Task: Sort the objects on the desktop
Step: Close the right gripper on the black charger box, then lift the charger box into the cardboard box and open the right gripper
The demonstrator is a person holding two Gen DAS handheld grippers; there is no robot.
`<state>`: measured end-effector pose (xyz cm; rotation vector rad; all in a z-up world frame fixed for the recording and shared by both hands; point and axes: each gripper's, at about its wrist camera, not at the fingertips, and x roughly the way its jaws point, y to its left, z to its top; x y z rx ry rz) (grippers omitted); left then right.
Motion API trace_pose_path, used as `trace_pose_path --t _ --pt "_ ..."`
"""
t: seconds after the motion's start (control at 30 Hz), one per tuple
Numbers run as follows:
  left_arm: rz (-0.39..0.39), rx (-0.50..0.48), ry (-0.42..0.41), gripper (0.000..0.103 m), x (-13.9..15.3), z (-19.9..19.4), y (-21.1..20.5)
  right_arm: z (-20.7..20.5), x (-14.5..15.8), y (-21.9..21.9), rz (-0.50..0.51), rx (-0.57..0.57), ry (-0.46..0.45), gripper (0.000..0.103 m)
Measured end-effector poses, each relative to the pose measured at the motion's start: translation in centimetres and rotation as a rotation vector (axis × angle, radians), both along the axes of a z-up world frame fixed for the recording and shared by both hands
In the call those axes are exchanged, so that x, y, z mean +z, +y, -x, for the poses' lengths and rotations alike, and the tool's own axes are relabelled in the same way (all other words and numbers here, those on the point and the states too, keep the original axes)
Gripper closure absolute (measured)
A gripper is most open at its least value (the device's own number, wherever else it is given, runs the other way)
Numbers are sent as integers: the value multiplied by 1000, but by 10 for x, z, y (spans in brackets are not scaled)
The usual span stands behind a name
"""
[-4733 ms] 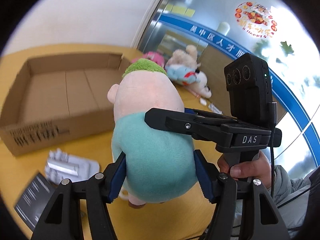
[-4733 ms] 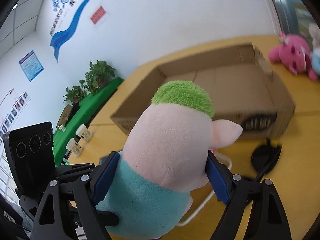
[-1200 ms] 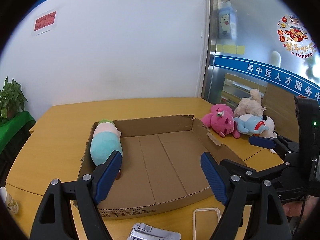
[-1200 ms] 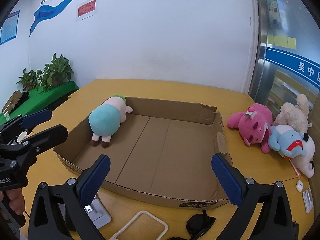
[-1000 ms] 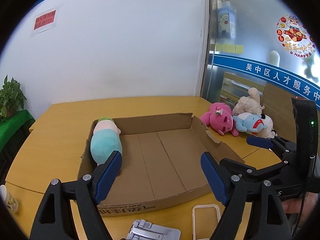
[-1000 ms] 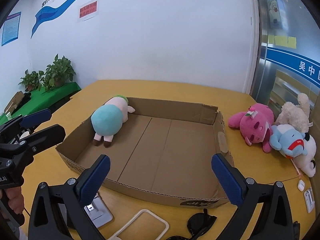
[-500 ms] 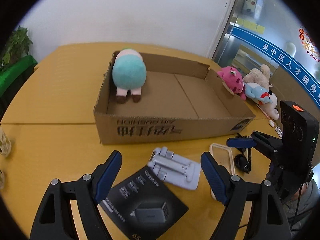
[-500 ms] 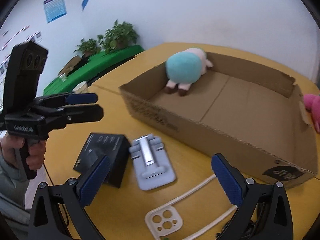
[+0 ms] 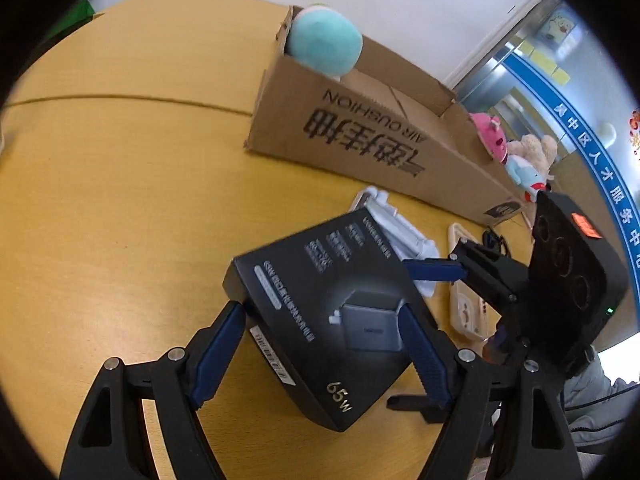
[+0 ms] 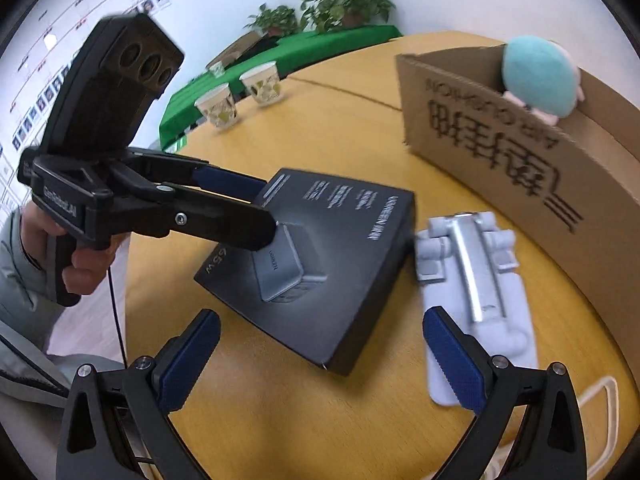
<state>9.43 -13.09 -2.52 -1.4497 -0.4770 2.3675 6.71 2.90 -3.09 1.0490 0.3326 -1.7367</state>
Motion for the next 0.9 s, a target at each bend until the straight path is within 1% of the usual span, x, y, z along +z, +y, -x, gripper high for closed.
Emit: trace_pose_path --t 0.03,0.1,0.17,0.23,0.3,0.4,0.47,0.57,0.67,0.77,0.83,0.9 --pt "4 -7 -14 25 -4 0 3 -3 -1 -5 -8 15 20 2" --pt "-31 -2 -21 25 -9 0 3 -4 -7 -13 -29 34 22 5" --pt "-35 19 -10 27 -9 -1 4 -8 -13 -18 -68 17 77 6" --pt "-8 29 12 29 -5 -3 5 -10 -13 -19 -69 1 109 9" --pt "24 37 47 33 4 -7 7 -10 -12 -17 -53 -11 114 12" --pt "30 48 87 33 18 -6 9 -12 -6 -12 -30 -26 143 14" --pt "33 52 121 33 29 -5 13 -13 5 -6 4 -47 166 15" --pt "45 45 190 33 54 -1 22 -12 24 4 52 -87 212 15" --pt "51 9 281 33 84 8 35 -11 48 17 104 -138 270 15" --pt "58 -46 366 33 112 28 51 -4 75 30 141 -190 369 14" --pt "64 -81 414 33 129 46 71 6 93 42 152 -231 437 14" --pt "80 -130 495 33 152 64 90 17 109 51 151 -271 492 14"
